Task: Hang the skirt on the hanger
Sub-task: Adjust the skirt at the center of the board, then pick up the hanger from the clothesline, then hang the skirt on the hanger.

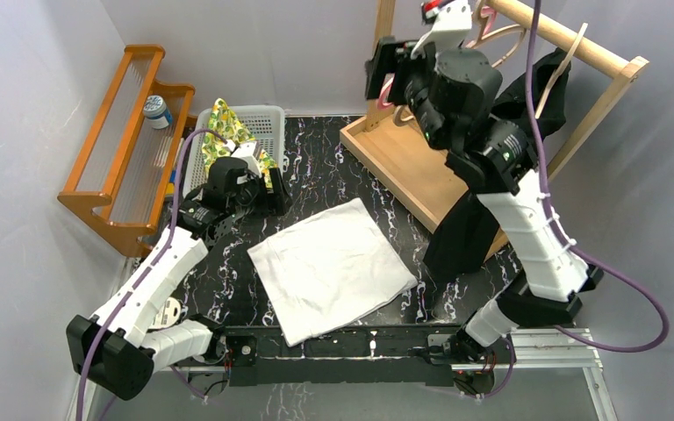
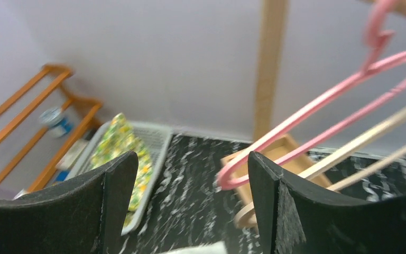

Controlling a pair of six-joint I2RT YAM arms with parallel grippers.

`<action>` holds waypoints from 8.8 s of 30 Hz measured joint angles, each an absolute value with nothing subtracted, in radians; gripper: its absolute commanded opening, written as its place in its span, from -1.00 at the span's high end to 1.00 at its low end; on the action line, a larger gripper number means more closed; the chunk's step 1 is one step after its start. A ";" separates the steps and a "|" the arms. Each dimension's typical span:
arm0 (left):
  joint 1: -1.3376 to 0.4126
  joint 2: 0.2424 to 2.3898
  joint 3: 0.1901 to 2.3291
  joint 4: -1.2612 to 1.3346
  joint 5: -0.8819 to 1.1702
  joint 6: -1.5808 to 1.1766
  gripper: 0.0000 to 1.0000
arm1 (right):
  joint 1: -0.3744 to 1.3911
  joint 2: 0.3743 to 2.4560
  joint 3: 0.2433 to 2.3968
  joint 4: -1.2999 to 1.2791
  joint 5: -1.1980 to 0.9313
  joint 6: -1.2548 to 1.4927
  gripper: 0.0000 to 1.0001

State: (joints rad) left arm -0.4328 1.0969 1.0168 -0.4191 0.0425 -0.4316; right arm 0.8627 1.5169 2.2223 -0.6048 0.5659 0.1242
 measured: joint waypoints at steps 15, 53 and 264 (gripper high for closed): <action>-0.433 1.167 1.022 -0.384 0.097 -0.452 -0.49 | 0.574 1.614 2.214 -0.712 0.888 0.182 -0.54; -0.433 1.204 0.982 -0.338 0.165 -0.488 -0.50 | 0.432 1.406 1.993 -0.682 0.628 0.152 1.00; -1.246 1.896 0.785 0.925 -0.006 -0.205 -0.16 | 0.620 0.810 0.389 0.074 0.384 0.177 1.00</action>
